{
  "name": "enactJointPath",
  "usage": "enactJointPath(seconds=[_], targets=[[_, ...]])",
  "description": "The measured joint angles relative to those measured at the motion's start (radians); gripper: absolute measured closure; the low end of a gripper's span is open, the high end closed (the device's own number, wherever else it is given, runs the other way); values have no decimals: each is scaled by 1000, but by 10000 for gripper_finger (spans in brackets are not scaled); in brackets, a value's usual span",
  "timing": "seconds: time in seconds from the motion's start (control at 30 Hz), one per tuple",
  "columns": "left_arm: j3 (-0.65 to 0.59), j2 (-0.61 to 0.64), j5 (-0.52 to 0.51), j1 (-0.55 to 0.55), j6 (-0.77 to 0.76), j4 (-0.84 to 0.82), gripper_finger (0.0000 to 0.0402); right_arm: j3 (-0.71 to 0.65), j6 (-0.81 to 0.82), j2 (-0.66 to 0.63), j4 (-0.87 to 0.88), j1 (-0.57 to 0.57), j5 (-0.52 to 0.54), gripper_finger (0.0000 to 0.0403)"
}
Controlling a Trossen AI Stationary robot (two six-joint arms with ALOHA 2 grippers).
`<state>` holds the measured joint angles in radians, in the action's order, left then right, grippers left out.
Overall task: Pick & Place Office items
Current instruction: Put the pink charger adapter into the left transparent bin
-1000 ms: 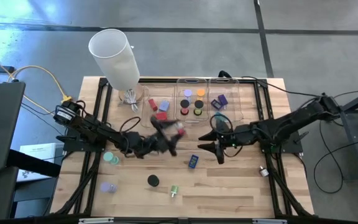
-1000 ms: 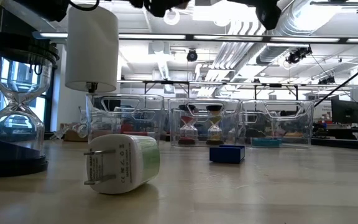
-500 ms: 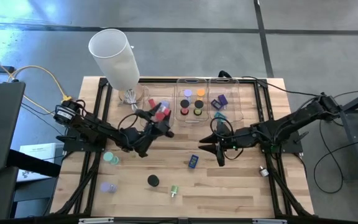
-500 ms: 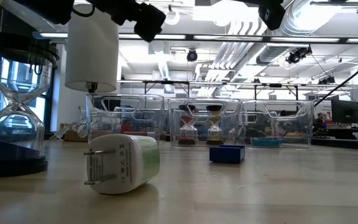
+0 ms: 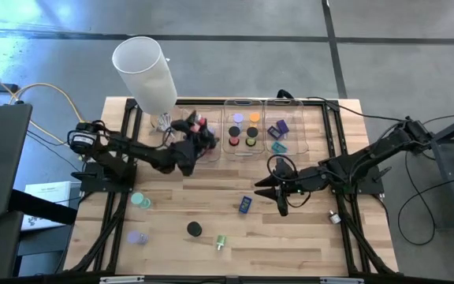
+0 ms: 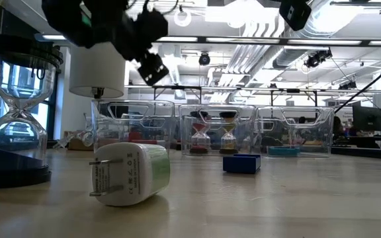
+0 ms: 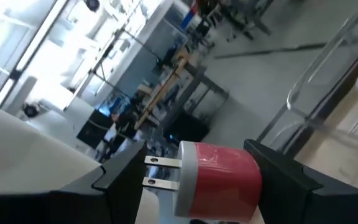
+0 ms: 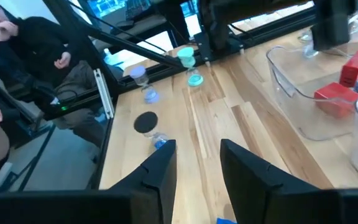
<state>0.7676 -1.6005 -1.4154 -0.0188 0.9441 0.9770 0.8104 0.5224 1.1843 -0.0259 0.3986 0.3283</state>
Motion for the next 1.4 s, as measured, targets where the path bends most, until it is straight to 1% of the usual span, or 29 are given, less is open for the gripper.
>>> enactJointPath(seconds=[0.1,0.17,0.27,0.33,0.43,0.53,0.6,0.67,0.73,0.83,0.9,0.97,1.03,1.1,1.13,1.27,1.4], targets=[[-5,0,11,39,-92,-91,163,0,0,0,14,4,30,292],[-5,0,32,45,-175,-186,163,0,0,0,29,4,42,292],[-5,-1,110,42,-335,-338,163,0,-2,0,34,3,44,292],[-5,0,206,37,-465,-458,163,0,-2,0,38,3,49,292],[-6,9,335,49,-621,-624,163,0,-3,0,43,3,64,292],[-5,53,485,88,-772,-809,163,0,-3,0,49,3,66,292],[-5,89,646,127,-872,-926,163,0,-3,0,53,3,66,292],[-6,132,800,176,-935,-992,163,0,-3,0,58,3,66,292],[-5,160,897,213,-969,-1011,163,0,-3,0,64,3,66,292],[-5,177,975,254,-982,-1023,163,0,-3,0,64,-1,67,292],[-5,180,1033,276,-945,-1022,163,0,-3,0,64,-1,73,292],[-5,180,1123,288,-924,-1024,163,0,-3,0,70,-1,93,292],[-5,180,1251,302,-902,-1025,163,0,-3,0,76,-1,112,292],[-5,180,1346,320,-855,-1026,163,0,-3,0,79,-1,118,292],[-5,180,1366,330,-847,-1026,163,0,-3,0,78,-1,118,292],[-5,180,1369,367,-918,-1029,162,0,-3,0,80,0,117,292],[-5,179,1369,383,-913,-1042,162,0,-3,0,83,2,115,292]])
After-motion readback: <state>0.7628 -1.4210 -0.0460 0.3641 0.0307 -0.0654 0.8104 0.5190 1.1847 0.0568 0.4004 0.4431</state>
